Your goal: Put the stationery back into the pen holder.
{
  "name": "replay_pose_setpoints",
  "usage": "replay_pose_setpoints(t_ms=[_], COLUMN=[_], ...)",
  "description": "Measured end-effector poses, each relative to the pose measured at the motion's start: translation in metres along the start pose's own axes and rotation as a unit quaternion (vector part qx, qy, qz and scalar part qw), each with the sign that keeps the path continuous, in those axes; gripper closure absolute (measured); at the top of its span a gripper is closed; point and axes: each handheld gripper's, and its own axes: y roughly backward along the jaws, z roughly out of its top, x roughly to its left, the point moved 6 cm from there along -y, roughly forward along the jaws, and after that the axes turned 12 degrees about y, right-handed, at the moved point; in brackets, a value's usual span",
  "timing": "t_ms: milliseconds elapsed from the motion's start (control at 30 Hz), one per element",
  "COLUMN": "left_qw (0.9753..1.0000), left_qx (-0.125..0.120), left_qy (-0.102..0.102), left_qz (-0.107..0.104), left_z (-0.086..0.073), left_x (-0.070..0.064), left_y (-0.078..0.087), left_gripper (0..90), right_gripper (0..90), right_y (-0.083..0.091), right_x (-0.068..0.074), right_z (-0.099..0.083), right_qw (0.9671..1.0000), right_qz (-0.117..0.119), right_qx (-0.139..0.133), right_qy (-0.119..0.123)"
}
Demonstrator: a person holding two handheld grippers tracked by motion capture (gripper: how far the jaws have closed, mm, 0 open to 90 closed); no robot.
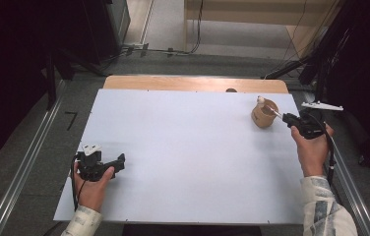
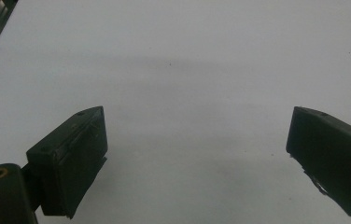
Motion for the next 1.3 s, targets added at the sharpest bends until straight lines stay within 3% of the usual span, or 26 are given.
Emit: replay_pose_setpoints(t_ms=[767, 1033, 1300], left_qw=[1.0, 1.0, 1.0], left_qx=[0.002, 0.005, 0.004], left_qy=[0.002, 0.0, 0.002], left_qz=[0.0, 0.0, 0.0], left_z=[-0.001, -0.001, -0.001], left_x=[0.0, 0.0, 0.0], left_y=[-0.001, -0.001, -0.001], left_gripper=[5.6, 5.6, 5.6], right_gripper=[79.9, 72.9, 52.5], right_y=[-0.017, -0.023, -0.03], right_x=[0.004, 0.004, 0.008], right_z=[0.018, 0.017, 0.016], right_qw=[0.9998, 0.9998, 0.9994], right_qz=[-0.001, 0.009, 0.019], right_qx=[0.017, 0.02, 0.027], right_qy=[0.01, 0.0, -0.008])
